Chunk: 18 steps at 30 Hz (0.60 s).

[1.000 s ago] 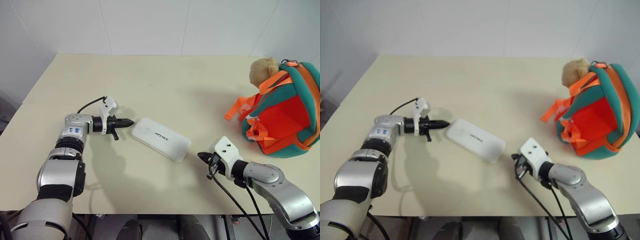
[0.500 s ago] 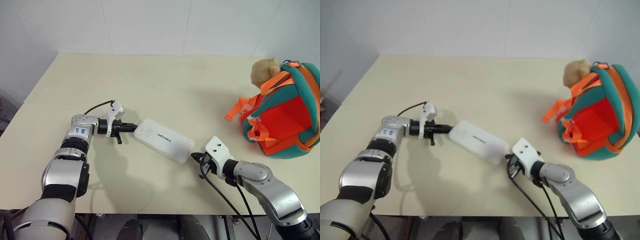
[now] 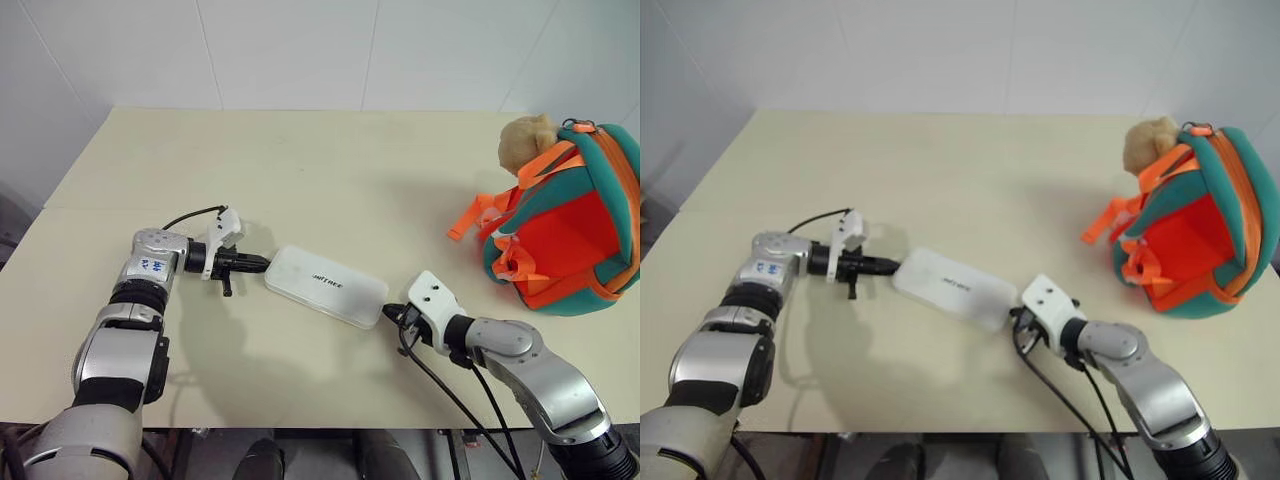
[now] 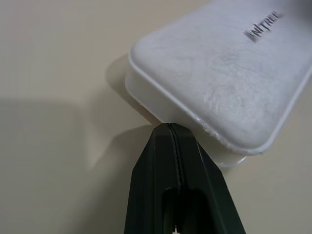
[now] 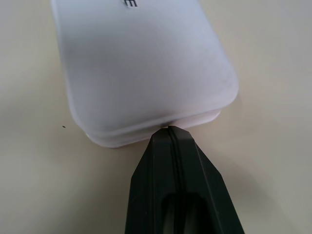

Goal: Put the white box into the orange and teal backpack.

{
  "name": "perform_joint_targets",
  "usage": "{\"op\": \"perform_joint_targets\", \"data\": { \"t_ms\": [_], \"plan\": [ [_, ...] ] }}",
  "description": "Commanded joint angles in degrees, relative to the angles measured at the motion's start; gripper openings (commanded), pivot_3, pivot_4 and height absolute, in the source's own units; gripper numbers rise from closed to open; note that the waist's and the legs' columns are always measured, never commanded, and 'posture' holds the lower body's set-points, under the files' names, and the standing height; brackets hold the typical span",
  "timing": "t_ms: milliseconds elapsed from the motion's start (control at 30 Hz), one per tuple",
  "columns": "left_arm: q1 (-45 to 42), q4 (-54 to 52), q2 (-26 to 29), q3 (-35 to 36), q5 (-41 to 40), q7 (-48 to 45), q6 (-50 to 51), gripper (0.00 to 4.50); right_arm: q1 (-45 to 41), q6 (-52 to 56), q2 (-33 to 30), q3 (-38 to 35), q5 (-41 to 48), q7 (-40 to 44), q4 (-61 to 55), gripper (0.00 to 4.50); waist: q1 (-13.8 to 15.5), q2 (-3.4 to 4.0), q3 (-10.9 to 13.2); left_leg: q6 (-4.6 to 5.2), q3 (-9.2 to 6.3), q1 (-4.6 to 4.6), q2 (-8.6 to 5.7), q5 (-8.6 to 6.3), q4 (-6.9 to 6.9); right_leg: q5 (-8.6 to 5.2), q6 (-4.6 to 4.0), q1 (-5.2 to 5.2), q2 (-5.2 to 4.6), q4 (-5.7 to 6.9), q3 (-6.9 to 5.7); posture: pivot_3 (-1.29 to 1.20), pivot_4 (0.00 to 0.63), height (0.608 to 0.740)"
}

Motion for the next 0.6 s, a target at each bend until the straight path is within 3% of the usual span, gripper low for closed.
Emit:
{"op": "perform_joint_targets", "data": {
  "t_ms": [33, 600],
  "plan": [
    [3.4, -6.7, -0.1, -1.5, -1.5, -4.9, 2.4, 0.0, -1.8, -2.6, -0.3, -0.3, 0.5, 2.3, -0.7, 0.12, 0.0, 0.0, 0.0, 0.0, 0.0, 0.01, 0.0, 0.0, 0.0, 0.0, 0.0, 0.0, 0.0, 0.0, 0.0, 0.0, 0.15, 0.74],
    [18.4, -35.7, 3.5, -4.3, -7.0, -7.9, 15.9, 0.0, -4.6, -4.8, -1.6, 0.2, -0.7, 7.1, 3.6, 0.12, 0.0, 0.01, 0.0, 0.0, 0.0, 0.0, 0.01, 0.0, 0.01, 0.0, -0.01, 0.0, -0.03, -0.01, 0.0, 0.0, 0.15, 0.74]
  ]
}}
